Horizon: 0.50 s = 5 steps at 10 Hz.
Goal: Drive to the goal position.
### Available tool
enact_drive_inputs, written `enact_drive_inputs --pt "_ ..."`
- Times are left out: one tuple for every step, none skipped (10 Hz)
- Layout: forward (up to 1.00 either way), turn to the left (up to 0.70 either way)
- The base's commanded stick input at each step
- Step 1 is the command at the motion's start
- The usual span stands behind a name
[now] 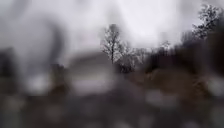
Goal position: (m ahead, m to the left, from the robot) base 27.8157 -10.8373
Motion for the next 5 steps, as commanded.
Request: enact_drive_inputs --pt "0.85 0.00" --pt "0.85 0.00" --pt "0.85 0.00" --pt "0.85 0.00" --pt "0.85 0.00"
